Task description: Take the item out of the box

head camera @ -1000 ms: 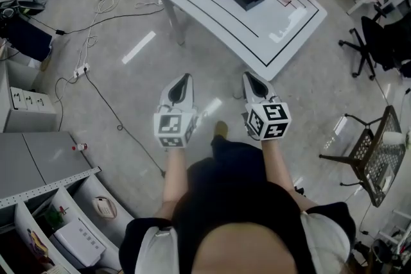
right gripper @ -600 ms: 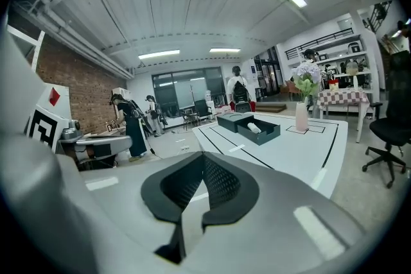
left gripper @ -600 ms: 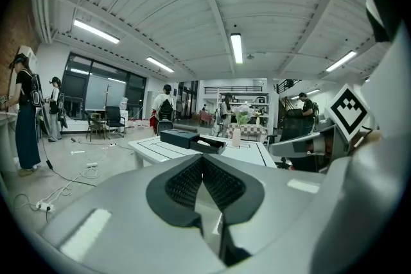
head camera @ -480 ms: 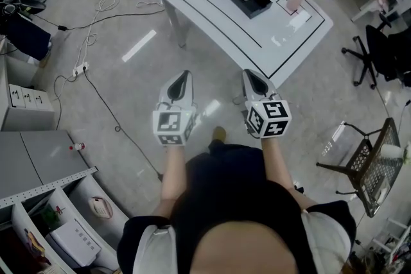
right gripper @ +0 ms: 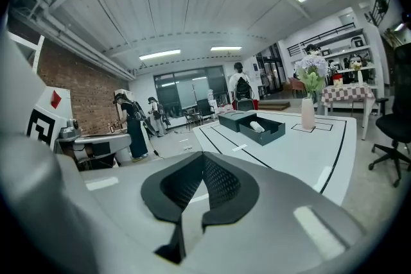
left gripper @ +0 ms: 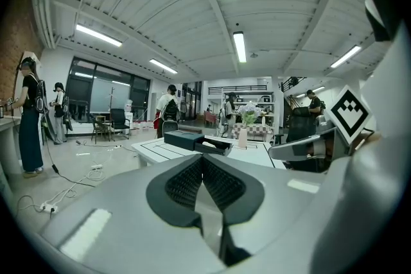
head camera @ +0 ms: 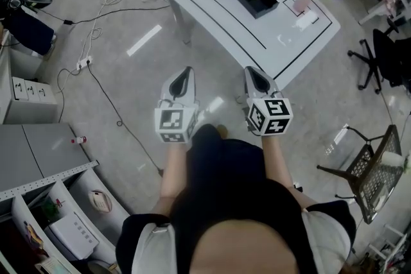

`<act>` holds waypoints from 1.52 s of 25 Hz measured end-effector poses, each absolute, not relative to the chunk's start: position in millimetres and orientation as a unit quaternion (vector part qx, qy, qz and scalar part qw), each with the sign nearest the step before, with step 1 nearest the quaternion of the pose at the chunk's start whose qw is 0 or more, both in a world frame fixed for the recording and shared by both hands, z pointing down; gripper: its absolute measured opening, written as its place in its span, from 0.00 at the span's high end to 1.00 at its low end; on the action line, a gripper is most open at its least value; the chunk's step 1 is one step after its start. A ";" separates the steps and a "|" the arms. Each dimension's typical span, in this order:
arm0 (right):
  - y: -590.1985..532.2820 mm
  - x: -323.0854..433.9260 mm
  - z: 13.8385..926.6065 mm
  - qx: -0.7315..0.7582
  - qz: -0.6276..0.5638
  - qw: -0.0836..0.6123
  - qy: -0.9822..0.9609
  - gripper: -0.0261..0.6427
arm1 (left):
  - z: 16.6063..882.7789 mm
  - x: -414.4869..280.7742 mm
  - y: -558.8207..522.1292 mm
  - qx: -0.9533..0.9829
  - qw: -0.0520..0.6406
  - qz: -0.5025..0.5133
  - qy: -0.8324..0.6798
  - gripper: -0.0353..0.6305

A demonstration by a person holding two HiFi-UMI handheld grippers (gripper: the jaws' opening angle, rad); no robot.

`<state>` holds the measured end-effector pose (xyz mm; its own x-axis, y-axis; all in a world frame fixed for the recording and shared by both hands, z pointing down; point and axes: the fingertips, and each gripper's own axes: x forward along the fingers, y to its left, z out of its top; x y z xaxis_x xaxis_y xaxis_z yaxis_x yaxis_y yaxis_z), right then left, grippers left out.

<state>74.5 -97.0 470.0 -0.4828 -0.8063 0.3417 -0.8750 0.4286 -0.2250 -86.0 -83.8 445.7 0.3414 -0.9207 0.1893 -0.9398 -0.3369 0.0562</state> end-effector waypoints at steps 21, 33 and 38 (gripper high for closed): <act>-89.9 84.7 469.4 0.502 0.188 0.082 -0.840 0.96 | 440.7 -72.8 -77.9 0.817 0.072 0.059 -0.569 0.93; -113.2 81.8 464.2 0.502 0.181 0.081 -0.842 0.96 | 437.1 -76.2 -103.2 0.816 0.069 0.052 -0.571 0.93; -136.2 80.5 465.4 0.506 0.182 0.082 -0.839 0.96 | 440.4 -79.7 -128.0 0.817 0.072 0.052 -0.570 0.93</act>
<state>80.5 -136.2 465.4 -0.4745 -0.8193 0.3219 -0.8790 0.4216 -0.2226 -79.7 -128.0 440.4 0.3439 -0.9239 0.1677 -0.9390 -0.3390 0.0580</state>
